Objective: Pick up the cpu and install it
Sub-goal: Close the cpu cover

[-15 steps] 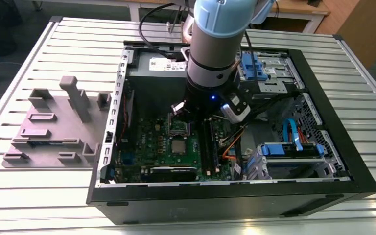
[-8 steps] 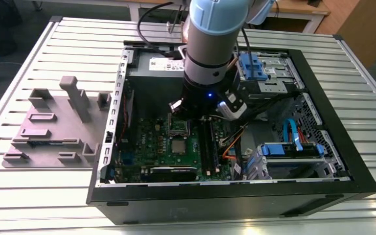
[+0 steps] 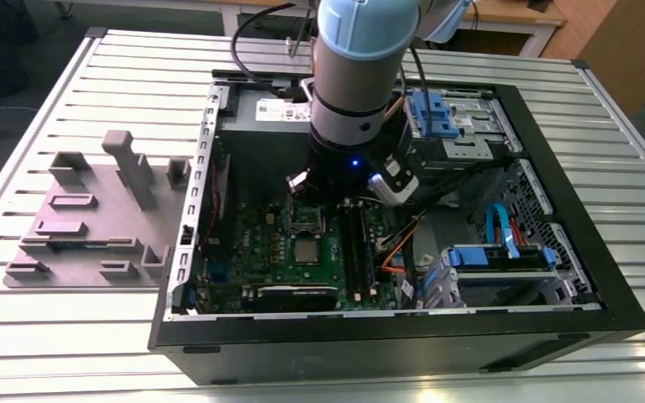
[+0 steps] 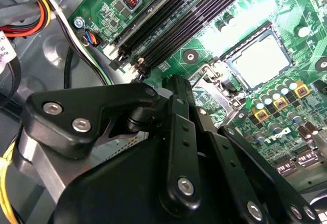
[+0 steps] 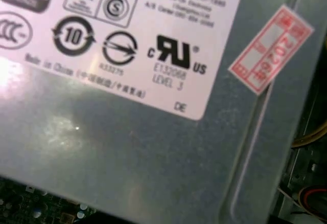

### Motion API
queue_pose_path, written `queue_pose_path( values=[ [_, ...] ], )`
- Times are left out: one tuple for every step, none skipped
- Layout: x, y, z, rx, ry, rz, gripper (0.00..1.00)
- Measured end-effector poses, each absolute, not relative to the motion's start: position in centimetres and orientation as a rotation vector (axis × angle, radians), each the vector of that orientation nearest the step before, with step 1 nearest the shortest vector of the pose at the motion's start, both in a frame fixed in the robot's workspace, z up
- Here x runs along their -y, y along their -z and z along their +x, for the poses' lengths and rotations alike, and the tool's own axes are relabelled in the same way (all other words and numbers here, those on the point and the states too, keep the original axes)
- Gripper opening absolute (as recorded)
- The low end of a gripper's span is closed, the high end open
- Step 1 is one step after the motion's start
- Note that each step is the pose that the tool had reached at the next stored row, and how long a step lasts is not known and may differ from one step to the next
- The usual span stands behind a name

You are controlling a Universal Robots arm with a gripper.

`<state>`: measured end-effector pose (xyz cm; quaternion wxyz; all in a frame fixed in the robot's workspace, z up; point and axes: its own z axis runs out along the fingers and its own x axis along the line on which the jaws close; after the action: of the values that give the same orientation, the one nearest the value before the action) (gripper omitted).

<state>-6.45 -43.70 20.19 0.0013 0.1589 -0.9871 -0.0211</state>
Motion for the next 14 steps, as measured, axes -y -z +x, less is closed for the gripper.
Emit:
queue_pose_path(
  values=[
    [43.7, -20.2, -6.5, 3.099, 0.066, 0.499, 0.11],
    [43.7, -20.2, -6.5, 3.099, 0.067, 0.499, 0.11],
    [43.7, -20.2, -6.5, 3.099, 0.066, 0.5, 0.11],
    [43.7, -20.3, -6.5, 3.099, 0.066, 0.501, 0.11],
    [43.7, -20.4, -6.5, 3.099, 0.066, 0.501, 0.11],
    [43.7, -20.5, -6.5, 3.099, 0.066, 0.502, 0.11],
    [43.8, -20.6, -6.5, 3.099, 0.066, 0.503, 0.11],
    [43.8, -20.7, -6.5, 3.099, 0.066, 0.503, 0.11],
    [43.8, -20.8, -6.5, 3.098, 0.066, 0.504, 0.11],
    [43.8, -21.0, -6.5, 3.098, 0.066, 0.504, 0.11],
    [43.9, -21.1, -6.5, 3.098, 0.066, 0.505, 0.11],
    [43.9, -21.2, -6.5, 3.098, 0.066, 0.505, 0.11],
    [43.9, -21.3, -6.5, 3.098, 0.066, 0.505, 0.11],
    [44.0, -21.4, -6.5, 3.098, 0.066, 0.505, 0.11]
  ],
)
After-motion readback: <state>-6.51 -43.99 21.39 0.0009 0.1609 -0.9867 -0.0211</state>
